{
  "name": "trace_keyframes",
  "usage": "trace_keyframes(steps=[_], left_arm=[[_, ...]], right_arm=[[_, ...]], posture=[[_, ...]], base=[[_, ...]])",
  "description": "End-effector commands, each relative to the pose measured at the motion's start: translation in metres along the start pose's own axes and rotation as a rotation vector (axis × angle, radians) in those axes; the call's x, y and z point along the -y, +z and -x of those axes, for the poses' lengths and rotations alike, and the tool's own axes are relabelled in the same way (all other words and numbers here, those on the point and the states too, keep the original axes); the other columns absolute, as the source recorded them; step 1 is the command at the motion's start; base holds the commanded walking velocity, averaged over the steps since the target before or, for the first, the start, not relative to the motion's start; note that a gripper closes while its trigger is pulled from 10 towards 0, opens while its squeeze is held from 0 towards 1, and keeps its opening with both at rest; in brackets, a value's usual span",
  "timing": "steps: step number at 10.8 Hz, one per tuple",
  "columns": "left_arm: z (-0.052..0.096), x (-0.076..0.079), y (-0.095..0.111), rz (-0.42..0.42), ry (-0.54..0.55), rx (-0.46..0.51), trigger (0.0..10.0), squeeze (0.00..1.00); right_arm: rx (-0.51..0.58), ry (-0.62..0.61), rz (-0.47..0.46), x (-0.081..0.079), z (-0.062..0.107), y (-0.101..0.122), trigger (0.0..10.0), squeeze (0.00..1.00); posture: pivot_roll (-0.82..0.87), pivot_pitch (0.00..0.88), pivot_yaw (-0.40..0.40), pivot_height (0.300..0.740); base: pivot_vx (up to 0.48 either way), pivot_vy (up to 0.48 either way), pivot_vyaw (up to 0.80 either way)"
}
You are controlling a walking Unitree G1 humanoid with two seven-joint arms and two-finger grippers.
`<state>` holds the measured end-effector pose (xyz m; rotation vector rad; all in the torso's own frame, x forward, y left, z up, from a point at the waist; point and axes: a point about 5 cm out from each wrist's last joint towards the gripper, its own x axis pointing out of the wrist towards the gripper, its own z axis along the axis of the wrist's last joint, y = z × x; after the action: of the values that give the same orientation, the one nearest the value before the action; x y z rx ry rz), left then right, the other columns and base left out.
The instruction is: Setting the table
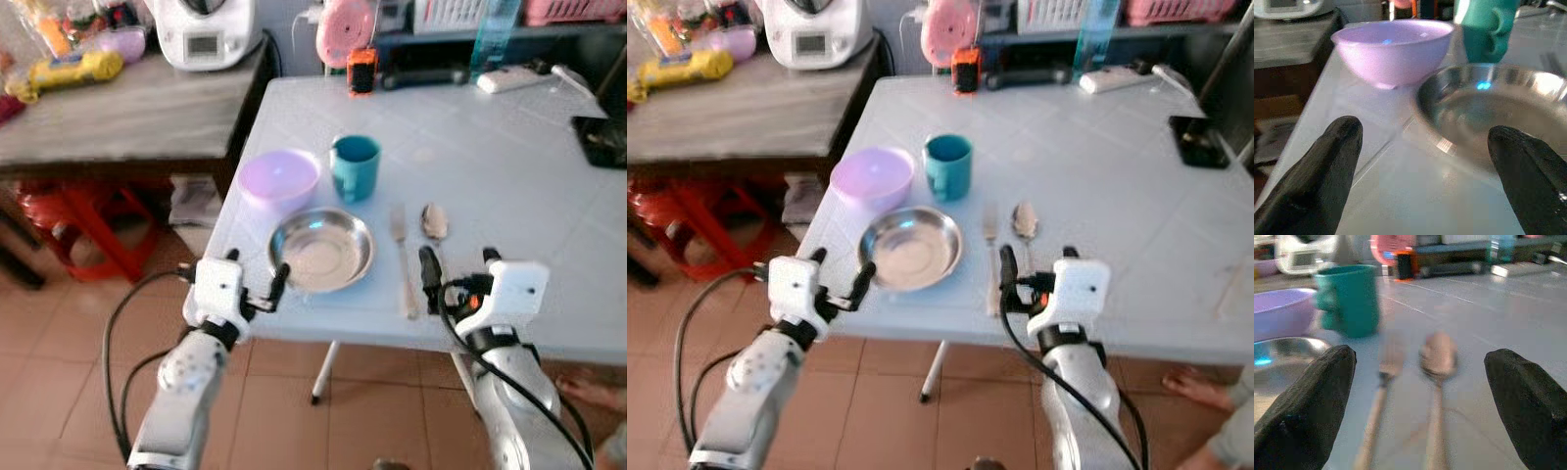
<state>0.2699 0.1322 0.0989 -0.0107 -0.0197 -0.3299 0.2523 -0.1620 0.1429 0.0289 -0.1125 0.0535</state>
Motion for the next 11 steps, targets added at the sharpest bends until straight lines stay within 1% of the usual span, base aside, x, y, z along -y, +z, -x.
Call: trace_keyframes(steps=[1, 2, 4, 5, 7, 10, 11], left_arm=[[0.008, -0.01, 0.001, -0.042, 0.003, 0.001, 10.0, 0.0], [0.014, -0.015, 0.0, -0.056, -0.005, -0.009, 10.0, 0.0], [0.019, -0.022, 0.002, -0.082, -0.024, -0.014, 10.0, 0.0], [0.022, -0.022, 0.002, -0.086, -0.069, -0.012, 10.0, 0.0], [0.029, -0.023, 0.001, -0.075, -0.084, -0.023, 10.0, 0.0], [0.032, -0.02, 0.004, -0.058, -0.146, -0.017, 10.0, 0.0], [0.033, -0.02, 0.004, -0.057, -0.162, -0.021, 10.0, 0.0]], right_arm=[[0.006, 0.012, -0.01, -0.001, -0.003, 0.002, 10.0, 0.0], [0.013, 0.013, -0.019, 0.001, -0.007, 0.005, 10.0, 0.0], [0.021, 0.035, -0.027, 0.001, -0.013, 0.008, 10.0, 0.0], [0.027, 0.052, -0.035, 0.0, -0.017, 0.009, 10.0, 0.0], [0.012, 0.069, -0.04, -0.003, -0.019, 0.005, 10.0, 0.0], [-0.01, 0.081, -0.055, -0.008, -0.023, 0.0, 10.0, 0.0], [-0.012, 0.083, -0.066, -0.009, -0.027, 0.0, 10.0, 0.0]], posture=[[-0.06, 0.138, 0.09, 0.74], [-0.05, 0.142, 0.092, 0.74], [-0.04, 0.145, 0.091, 0.74], [-0.03, 0.145, 0.09, 0.74], [-0.02, 0.147, 0.091, 0.74], [-0.01, 0.153, 0.099, 0.74], [-0.01, 0.154, 0.1, 0.74]], base=[[0.0, 0.0, 0.0], [0.0, 0.0, 0.0], [0.0, 0.0, 0.0], [0.0, 0.0, 0.0], [0.0, 0.0, 0.0], [0.0, 0.0, 0.0], [0.0, 0.0, 0.0]])
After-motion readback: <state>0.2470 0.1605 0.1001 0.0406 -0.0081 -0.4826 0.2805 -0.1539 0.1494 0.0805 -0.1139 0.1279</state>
